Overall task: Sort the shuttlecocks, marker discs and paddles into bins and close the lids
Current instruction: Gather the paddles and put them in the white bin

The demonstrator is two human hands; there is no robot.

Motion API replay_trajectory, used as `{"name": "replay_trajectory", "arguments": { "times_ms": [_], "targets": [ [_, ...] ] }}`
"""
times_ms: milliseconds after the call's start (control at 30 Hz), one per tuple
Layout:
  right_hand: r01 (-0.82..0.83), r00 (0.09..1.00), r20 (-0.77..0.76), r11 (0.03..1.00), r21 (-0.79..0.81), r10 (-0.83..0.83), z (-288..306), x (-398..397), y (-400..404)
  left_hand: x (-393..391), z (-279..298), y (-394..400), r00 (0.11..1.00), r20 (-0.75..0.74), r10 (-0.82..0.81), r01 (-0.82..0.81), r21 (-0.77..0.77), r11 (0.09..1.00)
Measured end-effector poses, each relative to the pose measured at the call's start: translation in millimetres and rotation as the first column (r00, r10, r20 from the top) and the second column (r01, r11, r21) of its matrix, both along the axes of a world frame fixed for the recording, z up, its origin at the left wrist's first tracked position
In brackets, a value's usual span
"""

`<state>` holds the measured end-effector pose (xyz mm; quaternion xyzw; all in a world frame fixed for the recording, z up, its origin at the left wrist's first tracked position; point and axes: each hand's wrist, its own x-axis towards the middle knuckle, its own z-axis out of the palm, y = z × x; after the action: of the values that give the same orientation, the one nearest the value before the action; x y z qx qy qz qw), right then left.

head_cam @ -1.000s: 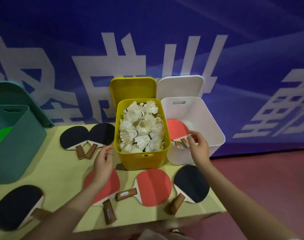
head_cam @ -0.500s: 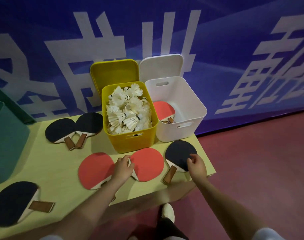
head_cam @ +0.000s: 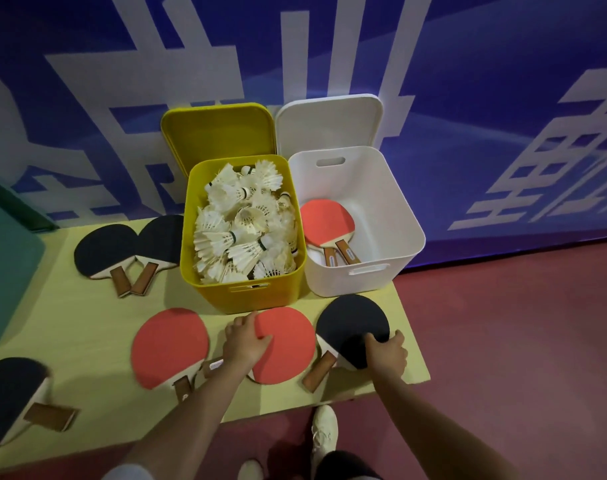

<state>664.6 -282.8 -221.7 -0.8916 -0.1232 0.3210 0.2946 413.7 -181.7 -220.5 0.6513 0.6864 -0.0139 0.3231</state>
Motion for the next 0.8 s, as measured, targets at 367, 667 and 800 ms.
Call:
{"name": "replay_trajectory", "arguments": {
  "times_ms": [367, 667, 800],
  "targets": [
    [-0.041, 0.997, -0.058, 0.967, 0.250, 0.057, -1, 2, -8, -7, 17, -1, 0.929, 0.355, 0.101, -0.110, 0.006, 0.994],
    [0.098, 0.979, -0.204, 0.899, 0.427, -0.010, 27, -10, -24, -9, 73, -27, 0.829, 0.559, -0.004, -0.052, 0.083, 0.995],
    [0.207, 0.969, -0.228, 0.830, 0.519, -0.099, 44, -14, -47, -12, 106, -41, 0.736, 0.676, -0.033, -0.097, 0.154, 0.983]
  ]
}}
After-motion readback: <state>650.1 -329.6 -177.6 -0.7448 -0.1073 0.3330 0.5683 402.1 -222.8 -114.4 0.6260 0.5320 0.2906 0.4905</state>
